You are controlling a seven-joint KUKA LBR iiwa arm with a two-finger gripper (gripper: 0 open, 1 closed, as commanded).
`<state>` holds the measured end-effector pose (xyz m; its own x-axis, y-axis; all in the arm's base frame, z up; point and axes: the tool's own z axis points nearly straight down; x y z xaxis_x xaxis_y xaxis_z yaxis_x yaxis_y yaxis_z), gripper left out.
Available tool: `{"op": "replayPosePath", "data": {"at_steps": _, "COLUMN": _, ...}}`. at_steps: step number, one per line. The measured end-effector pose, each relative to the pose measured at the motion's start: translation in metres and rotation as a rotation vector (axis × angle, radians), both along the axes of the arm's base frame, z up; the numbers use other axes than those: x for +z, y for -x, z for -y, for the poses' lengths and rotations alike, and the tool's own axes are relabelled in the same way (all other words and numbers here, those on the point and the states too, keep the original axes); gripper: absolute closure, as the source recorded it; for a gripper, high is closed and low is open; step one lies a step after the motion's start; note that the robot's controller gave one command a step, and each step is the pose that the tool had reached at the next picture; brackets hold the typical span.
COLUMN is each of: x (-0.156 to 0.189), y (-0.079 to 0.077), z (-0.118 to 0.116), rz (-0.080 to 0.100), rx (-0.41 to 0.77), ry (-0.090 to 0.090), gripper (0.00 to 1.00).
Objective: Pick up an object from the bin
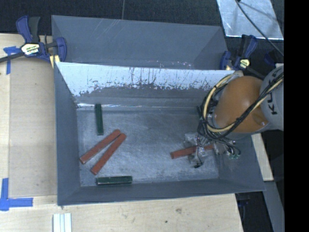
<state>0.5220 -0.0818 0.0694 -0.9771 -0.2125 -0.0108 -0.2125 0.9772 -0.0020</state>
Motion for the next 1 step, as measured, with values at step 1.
{"op": "replayPosePath", "data": {"at_steps": 1, "x": 0.0565, "y": -0.0022, "z": 0.0006, "rz": -0.002, "rx": 0.0, "ry": 0.002, "gripper": 1.0}}
